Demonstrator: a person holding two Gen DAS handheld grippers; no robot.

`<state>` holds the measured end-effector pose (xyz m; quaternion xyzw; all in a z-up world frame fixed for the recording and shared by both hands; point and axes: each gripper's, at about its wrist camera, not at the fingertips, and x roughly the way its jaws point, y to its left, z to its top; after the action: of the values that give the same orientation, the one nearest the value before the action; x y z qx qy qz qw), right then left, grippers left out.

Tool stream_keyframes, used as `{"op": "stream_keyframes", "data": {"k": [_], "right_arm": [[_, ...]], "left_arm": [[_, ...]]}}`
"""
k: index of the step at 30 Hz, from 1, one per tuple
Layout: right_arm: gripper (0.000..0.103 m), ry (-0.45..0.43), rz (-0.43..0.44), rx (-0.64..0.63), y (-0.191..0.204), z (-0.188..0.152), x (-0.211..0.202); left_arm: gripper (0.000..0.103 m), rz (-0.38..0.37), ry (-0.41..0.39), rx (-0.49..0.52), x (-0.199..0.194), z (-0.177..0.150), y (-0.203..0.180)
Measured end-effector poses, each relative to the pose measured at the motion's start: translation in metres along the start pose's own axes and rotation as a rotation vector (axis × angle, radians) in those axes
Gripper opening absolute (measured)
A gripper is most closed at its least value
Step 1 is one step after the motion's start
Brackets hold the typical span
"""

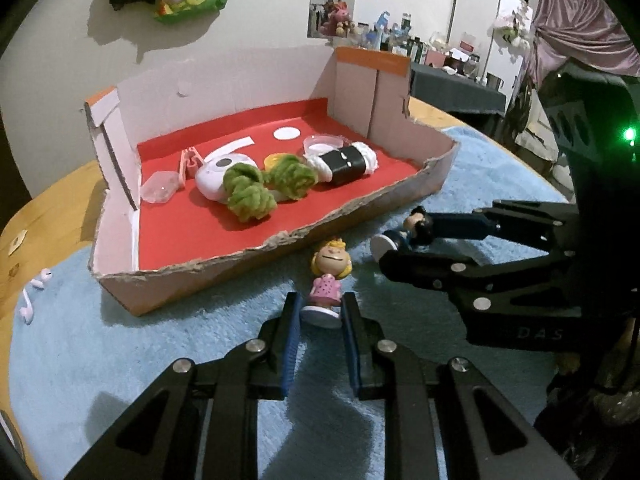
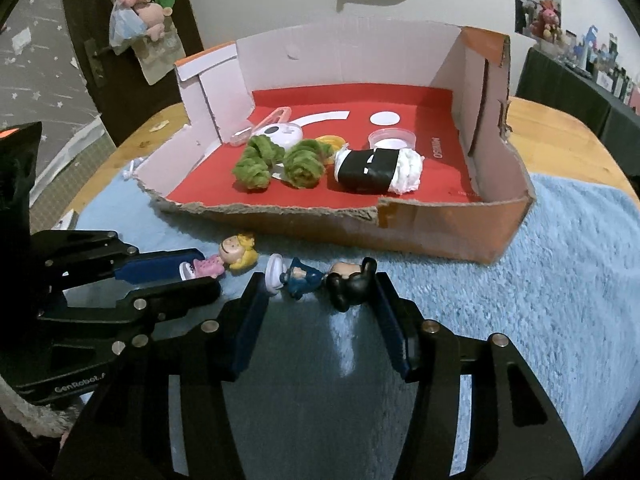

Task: Organize objects
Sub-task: 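Grasp pink-dress figurine with left tool while right tool grasps blue-and-black figurines, then carry pink figurine with left tool while right tool carries figurines into the box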

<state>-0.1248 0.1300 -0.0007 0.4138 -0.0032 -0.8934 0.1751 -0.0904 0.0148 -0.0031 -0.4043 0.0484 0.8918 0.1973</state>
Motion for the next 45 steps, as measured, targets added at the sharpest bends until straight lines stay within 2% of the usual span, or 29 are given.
{"op": "stream_keyframes", "data": {"k": [15, 26, 38, 45], "right_arm": [[0.051, -0.041, 0.062, -0.018, 0.009, 0.002, -0.026], [0.051, -0.074, 0.084, -0.047, 0.015, 0.014, -0.042], [0.051, -0.088, 0.103, -0.066, 0.008, 0.041, -0.047], [0.051, -0.036, 0.118, -0.061, -0.005, 0.062, -0.031]], "left_arm": [[0.021, 0.015, -0.088, -0.058, -0.037, 0.003, -0.003], [0.021, 0.044, -0.114, -0.09, -0.043, 0.016, 0.002], [0.021, 0.084, -0.087, -0.129, -0.033, 0.036, 0.02], [0.021, 0.126, -0.035, -0.165, -0.016, 0.043, 0.036]]}}
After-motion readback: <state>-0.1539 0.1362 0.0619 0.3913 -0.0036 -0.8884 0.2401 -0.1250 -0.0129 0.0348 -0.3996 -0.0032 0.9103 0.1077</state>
